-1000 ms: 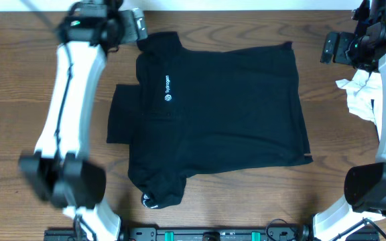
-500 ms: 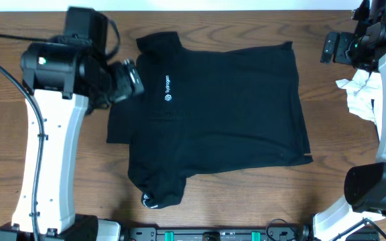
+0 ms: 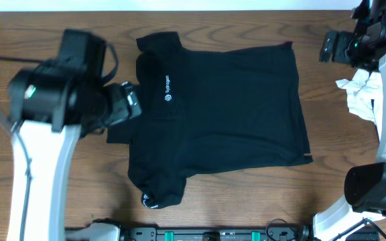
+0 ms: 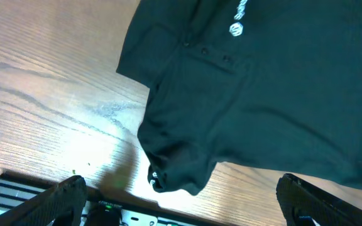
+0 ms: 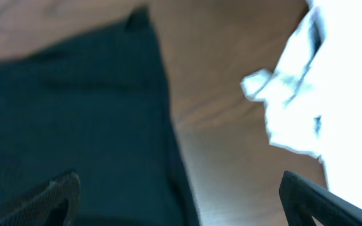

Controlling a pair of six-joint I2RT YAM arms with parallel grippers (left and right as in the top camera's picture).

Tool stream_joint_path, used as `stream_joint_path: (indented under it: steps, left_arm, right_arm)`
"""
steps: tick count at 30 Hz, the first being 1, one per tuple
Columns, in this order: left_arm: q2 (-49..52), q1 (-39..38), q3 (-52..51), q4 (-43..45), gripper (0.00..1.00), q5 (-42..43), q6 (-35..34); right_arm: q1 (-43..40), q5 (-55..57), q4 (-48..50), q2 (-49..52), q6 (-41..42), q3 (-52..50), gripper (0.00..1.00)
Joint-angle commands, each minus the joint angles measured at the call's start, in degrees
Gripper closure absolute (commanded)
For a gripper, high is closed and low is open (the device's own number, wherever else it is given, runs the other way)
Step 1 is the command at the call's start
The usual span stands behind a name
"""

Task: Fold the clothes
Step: 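Move both grippers to the lower hem corners of the shirt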

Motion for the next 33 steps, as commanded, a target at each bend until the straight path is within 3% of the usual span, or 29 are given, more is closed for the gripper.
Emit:
stream_joint_path:
  steps: [1, 5, 7, 13, 24, 33]
  left_arm:
    - [-4.31, -0.09, -2.56, -2.27, 0.02, -0.33, 0.48]
    - [-8.31, -0.09, -9.25, -0.72, 0.02, -0.33, -1.68]
    - [-9.92, -0.09, -13.86, 1.42, 0.02, -0.33, -1.73]
    - [-11.39, -0.09, -26.80, 6.86, 0.02, -0.31, -1.88]
    - [-11.39, -0.09, -36.37, 12.72, 0.02, -0.35, -1.88]
    - [-11.37, -0.09, -39.78, 16.48, 0.02, -1.27, -5.07]
  right_arm:
    - [0.07, -4.66, -3.63, 0.04, 0.98, -0.35, 0.05]
    - [0.11, -1.95, -10.73, 0.04, 1.75, -2.21, 0.29]
    - [0.07, 1.14, -14.40, -0.04, 5.42, -4.42, 0.32]
    - [0.11, 2.93, -14.58, -2.58, 10.88, -18.78, 0.29]
    - [0.61, -0.81, 6.73, -14.29, 15.17, -50.18, 0.31]
    - [0.76, -0.81, 21.44, -15.76, 15.15, -64.52, 0.30]
